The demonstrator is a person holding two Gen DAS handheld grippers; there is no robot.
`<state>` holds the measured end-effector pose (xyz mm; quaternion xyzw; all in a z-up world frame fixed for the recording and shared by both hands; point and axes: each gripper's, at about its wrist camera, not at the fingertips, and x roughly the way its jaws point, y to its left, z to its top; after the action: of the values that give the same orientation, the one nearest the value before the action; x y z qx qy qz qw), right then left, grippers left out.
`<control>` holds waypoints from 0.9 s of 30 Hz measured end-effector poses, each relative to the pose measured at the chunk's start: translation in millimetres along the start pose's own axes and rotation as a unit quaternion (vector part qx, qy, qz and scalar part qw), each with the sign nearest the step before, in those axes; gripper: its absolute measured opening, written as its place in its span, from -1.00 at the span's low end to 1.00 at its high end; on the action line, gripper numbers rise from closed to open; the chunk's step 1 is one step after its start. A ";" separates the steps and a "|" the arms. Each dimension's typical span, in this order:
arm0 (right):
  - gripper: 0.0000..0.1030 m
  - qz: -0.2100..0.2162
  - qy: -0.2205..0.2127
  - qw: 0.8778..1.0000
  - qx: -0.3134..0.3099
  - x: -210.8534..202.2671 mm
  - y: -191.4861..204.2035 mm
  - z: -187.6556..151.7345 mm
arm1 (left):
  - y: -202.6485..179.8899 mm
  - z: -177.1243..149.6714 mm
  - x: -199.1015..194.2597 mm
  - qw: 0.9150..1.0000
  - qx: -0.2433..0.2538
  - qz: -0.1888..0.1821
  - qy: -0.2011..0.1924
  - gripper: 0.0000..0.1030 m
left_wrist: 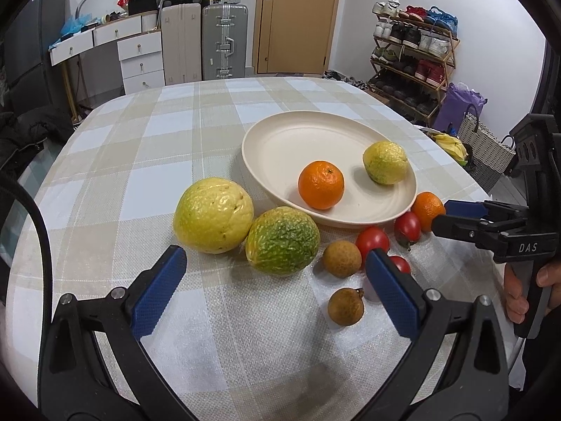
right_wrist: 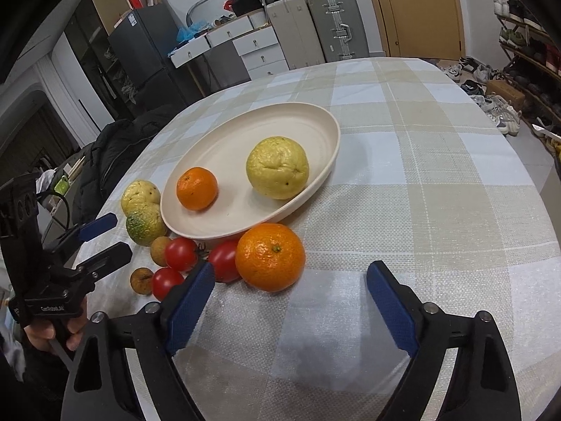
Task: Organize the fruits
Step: 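Pull both open tools back from the plate toward the loose fruits, then grasp the large orange with the right tool while the left tool grasps the green-mottled citrus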
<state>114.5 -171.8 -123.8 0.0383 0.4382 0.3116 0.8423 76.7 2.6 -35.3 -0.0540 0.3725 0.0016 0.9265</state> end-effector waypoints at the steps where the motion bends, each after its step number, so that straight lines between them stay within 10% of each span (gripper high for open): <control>1: 0.60 0.005 0.001 1.000 -0.002 0.2 1.6 -0.6 | 0.0 0.0 0.0 1.000 0.000 0.000 0.000 0.98; 17: -0.18 0.023 -0.006 1.000 0.001 -1.7 5.5 -2.6 | 1.3 -1.0 3.5 1.000 -0.008 -0.013 0.002 0.98; 27: -0.22 0.022 -0.023 0.999 -0.007 -9.5 3.0 -0.9 | 1.9 -0.9 6.9 1.000 -0.008 -0.017 0.006 0.89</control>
<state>108.4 -174.9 -116.5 0.0491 0.4153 0.3326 0.8453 81.0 4.1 -40.9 -0.0683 0.3771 -0.0117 0.9236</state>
